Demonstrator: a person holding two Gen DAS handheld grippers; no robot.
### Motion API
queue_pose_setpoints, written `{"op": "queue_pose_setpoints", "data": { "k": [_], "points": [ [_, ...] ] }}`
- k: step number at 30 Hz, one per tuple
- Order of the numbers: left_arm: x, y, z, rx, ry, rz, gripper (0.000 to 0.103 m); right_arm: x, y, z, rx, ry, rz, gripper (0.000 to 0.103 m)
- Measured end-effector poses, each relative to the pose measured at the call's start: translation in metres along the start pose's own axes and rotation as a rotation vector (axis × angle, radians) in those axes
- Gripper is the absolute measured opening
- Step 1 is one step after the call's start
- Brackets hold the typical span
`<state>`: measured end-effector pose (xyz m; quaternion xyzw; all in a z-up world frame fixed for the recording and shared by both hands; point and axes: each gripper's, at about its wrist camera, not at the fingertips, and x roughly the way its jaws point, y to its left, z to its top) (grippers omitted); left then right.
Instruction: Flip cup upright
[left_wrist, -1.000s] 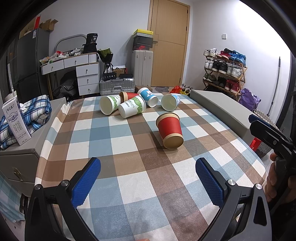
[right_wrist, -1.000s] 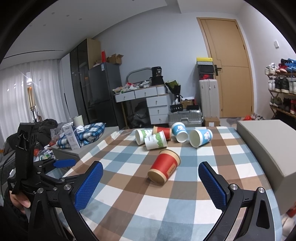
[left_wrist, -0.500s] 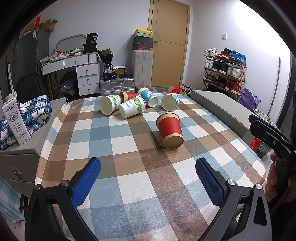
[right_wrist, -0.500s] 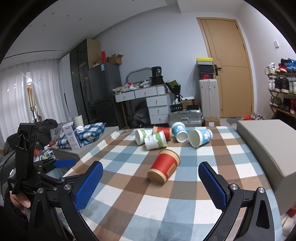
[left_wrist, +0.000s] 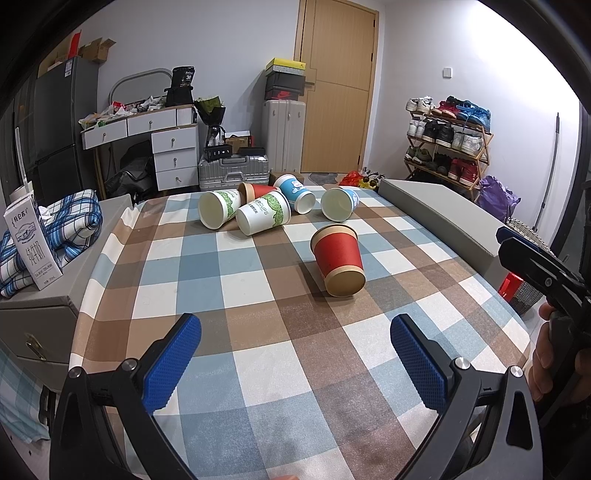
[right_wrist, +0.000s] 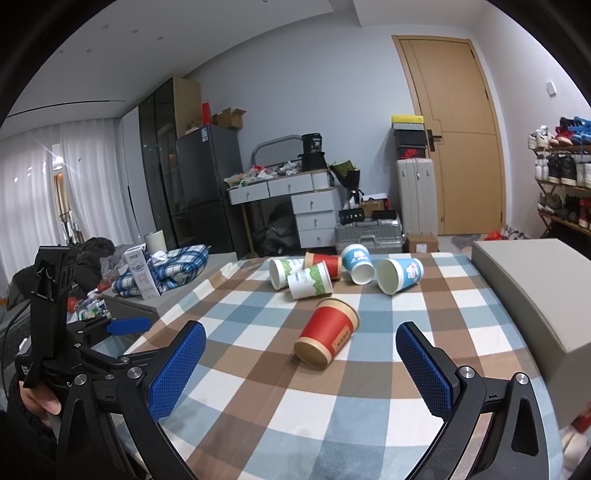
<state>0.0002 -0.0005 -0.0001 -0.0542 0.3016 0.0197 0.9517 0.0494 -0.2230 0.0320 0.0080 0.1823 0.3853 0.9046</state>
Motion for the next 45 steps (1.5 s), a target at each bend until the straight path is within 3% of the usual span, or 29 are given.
{"op": "queue_pose_setpoints", "data": {
  "k": [11, 20, 35, 45],
  "points": [
    [0.005, -0.005, 0.0, -0.006, 0.02, -0.003, 0.1, 0.0, -0.001, 0.001, 0.007, 0.0, 0.003, 0.103],
    [0.02, -0.003, -0.002, -0.011, 0.058, -0.017, 0.1, 0.015, -0.02, -0.004, 0.04, 0.063, -0.048, 0.103],
    [0.1, -0.016, 0.024, -0.066, 0.189, -0.068, 0.1, 0.043, -0.065, -0.009, 0.145, 0.132, -0.088, 0.103],
    [0.135, -0.036, 0.032, -0.049, 0.258, -0.088, 0.1, 0.045, -0.096, -0.015, 0.218, 0.171, -0.127, 0.103]
  ]
}}
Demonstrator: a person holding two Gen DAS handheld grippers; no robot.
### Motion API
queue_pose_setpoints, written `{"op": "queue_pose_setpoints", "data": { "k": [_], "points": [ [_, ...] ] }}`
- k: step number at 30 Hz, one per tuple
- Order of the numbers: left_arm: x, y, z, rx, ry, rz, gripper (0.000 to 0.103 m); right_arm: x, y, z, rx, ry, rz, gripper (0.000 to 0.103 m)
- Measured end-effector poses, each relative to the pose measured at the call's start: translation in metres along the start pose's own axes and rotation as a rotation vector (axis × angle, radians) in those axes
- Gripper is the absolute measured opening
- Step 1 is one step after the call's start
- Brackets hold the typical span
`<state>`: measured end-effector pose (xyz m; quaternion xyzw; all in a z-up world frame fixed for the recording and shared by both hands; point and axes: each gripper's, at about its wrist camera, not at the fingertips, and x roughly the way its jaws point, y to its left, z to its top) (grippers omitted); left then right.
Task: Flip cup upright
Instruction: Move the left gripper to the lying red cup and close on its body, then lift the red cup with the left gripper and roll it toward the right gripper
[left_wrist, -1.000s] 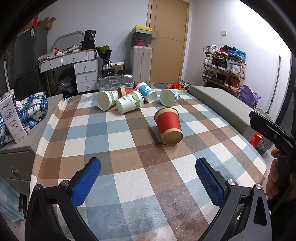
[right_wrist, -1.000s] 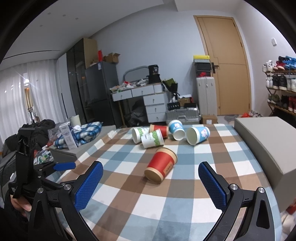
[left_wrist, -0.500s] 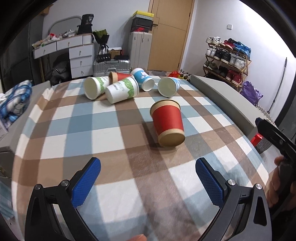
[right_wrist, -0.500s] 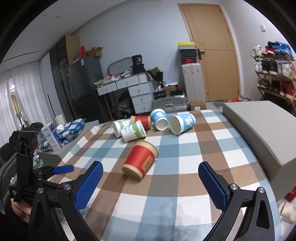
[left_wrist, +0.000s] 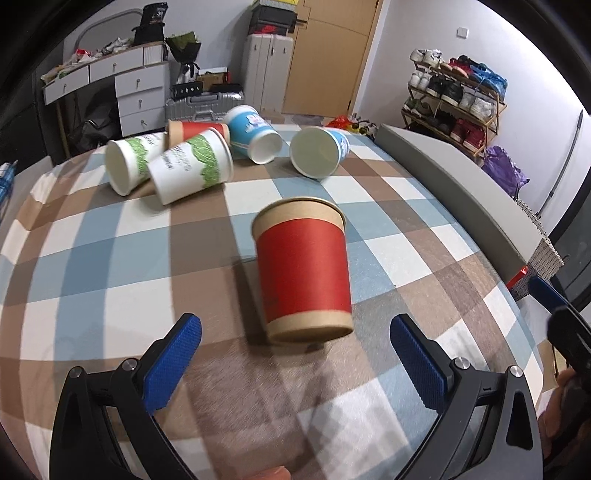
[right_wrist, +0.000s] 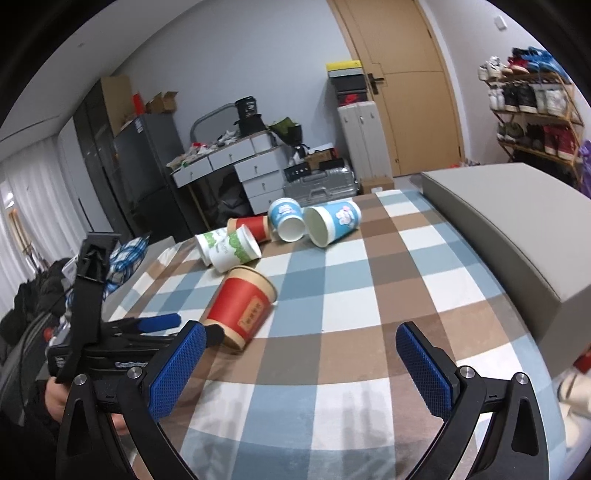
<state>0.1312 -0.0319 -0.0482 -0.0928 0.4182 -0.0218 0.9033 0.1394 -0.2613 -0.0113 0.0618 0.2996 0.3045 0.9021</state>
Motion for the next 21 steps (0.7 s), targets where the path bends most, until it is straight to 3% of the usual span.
{"op": "queue_pose_setpoints", "data": {
  "k": [3, 5, 8, 21],
  "points": [
    [0.008, -0.001, 0.001, -0.018, 0.024, -0.007, 0.098, 0.001, -0.001, 0.0, 0.007, 0.006, 0.002, 0.103],
    [0.011, -0.002, 0.003, -0.019, 0.037, -0.008, 0.086, 0.001, -0.001, 0.0, 0.007, 0.007, 0.001, 0.103],
    [0.013, -0.002, 0.002, -0.017, 0.058, -0.019, 0.053, 0.001, -0.001, -0.001, 0.006, 0.007, 0.002, 0.103],
    [-0.034, 0.004, -0.009, -0.02, -0.018, -0.027, 0.051, 0.0, 0.017, -0.003, -0.036, 0.001, 0.02, 0.103]
  ]
}}
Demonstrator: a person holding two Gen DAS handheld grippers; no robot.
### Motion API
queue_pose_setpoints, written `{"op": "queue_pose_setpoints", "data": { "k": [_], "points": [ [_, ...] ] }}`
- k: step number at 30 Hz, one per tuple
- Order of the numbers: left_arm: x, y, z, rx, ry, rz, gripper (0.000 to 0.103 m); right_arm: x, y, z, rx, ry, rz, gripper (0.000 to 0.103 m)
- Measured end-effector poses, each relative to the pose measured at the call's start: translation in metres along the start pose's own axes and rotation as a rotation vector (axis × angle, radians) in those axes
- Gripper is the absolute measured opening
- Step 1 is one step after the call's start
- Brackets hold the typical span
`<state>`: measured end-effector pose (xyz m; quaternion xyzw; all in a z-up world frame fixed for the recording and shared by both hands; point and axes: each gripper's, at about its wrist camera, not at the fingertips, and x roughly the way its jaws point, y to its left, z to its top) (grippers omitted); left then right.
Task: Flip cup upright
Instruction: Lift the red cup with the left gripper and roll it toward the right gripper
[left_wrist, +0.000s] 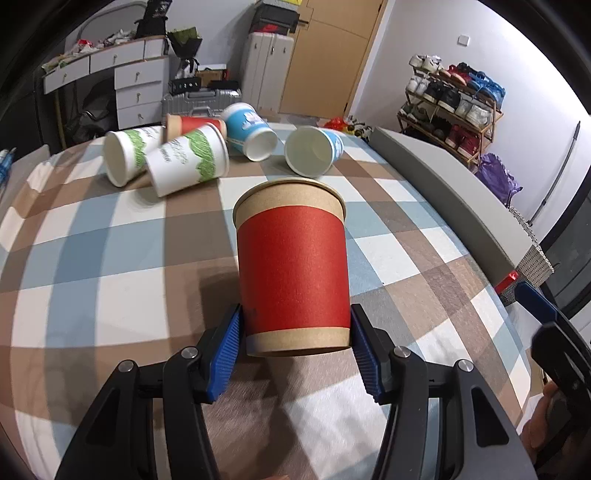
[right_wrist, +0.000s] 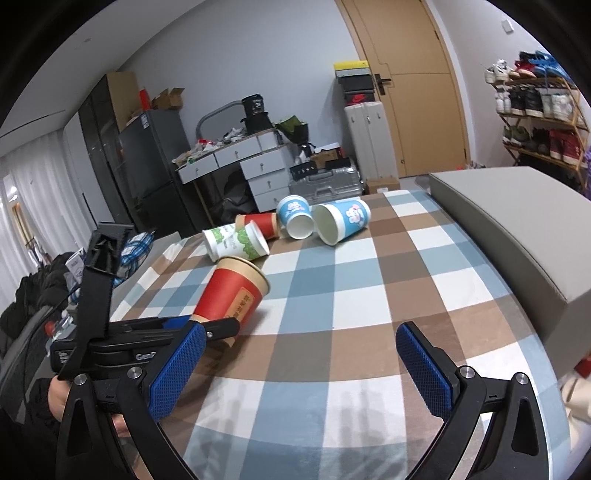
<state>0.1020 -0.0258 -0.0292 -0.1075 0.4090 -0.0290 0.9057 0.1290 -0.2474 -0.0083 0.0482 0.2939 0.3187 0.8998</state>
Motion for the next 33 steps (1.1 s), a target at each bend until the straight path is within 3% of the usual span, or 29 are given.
{"op": "queue_pose_setpoints", "data": {
  "k": [8, 18, 33],
  "points": [
    [-0.022, 0.0, -0.007, 0.022, -0.068, 0.025, 0.051, -0.009, 0.024, 0.003, -0.067, -0.032, 0.013, 0.103],
    [-0.05, 0.003, -0.021, 0.033, -0.135, 0.005, 0.051, -0.024, 0.046, 0.001, -0.116, -0.06, 0.03, 0.103],
    [-0.063, 0.015, -0.048, 0.005, -0.146, -0.006, 0.051, -0.028, 0.068, -0.013, -0.179, -0.038, 0.064, 0.103]
  ]
}}
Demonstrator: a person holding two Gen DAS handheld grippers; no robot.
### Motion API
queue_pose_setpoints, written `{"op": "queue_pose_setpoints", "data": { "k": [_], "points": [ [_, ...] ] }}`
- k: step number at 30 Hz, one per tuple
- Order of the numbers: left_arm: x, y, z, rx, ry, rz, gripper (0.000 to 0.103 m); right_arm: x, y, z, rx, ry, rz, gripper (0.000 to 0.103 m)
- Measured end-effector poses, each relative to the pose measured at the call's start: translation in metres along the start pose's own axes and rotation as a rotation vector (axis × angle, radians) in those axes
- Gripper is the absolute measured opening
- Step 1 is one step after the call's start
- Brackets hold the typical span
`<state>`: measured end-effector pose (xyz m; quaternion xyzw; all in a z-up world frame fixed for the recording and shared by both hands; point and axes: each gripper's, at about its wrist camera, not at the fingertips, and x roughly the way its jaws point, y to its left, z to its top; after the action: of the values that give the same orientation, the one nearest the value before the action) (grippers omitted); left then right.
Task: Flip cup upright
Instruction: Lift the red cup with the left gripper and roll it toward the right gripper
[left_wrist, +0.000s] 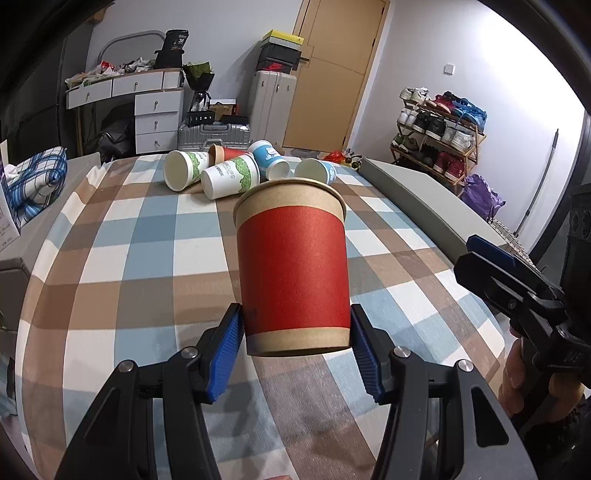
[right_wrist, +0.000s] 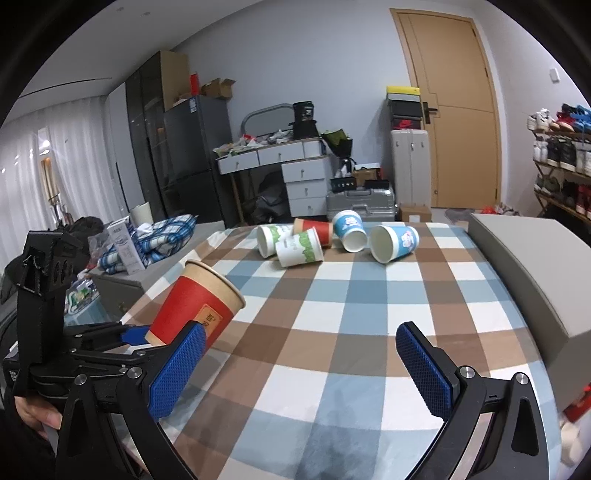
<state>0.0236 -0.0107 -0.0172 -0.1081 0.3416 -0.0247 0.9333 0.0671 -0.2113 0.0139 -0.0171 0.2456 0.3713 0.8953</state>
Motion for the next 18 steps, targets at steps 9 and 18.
{"op": "queue_pose_setpoints", "data": {
  "k": [9, 18],
  "points": [
    [0.003, -0.017, -0.02, 0.037, 0.04, -0.041, 0.051, -0.005, 0.004, -0.004, -0.016, 0.012, 0.008, 0.103],
    [0.02, -0.024, -0.034, 0.043, 0.094, -0.041, 0.051, -0.006, -0.001, -0.004, -0.004, 0.008, 0.006, 0.103]
  ]
}}
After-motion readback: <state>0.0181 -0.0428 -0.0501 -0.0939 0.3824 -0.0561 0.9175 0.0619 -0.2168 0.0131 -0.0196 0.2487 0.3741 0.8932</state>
